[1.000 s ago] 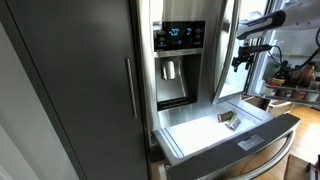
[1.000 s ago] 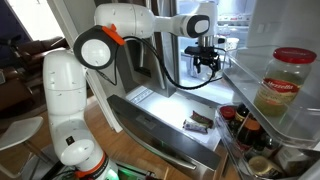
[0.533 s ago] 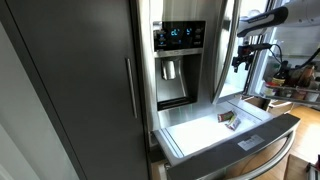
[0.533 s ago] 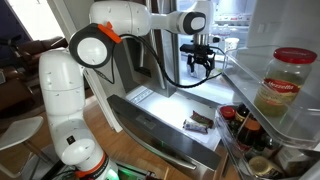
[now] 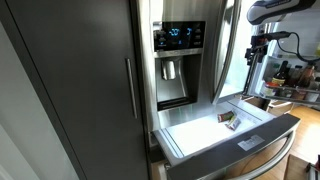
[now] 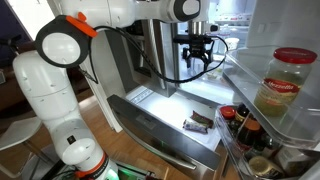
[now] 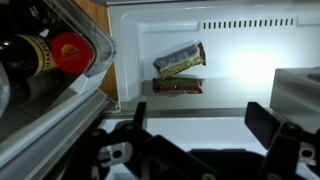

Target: Move the two brown packets forward

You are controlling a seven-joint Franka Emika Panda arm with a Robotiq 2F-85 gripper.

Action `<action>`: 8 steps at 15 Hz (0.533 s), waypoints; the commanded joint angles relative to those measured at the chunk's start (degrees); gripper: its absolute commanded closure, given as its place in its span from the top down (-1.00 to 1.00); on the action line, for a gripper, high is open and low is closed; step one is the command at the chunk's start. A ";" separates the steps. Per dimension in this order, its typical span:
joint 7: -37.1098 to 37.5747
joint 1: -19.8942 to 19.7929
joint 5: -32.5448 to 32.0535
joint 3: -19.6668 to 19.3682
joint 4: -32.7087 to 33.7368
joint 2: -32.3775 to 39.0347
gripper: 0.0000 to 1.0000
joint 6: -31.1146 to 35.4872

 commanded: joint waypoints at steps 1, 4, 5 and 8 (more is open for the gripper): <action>-2.17 0.35 1.09 -1.27 -8.16 -7.52 1.00 2.92; 0.36 0.90 2.20 -2.08 -11.67 -11.67 1.00 2.45; -0.01 0.99 2.61 -2.33 -13.02 -13.03 1.00 2.66; 1.42 1.27 2.11 -3.00 -15.71 -16.28 1.00 3.33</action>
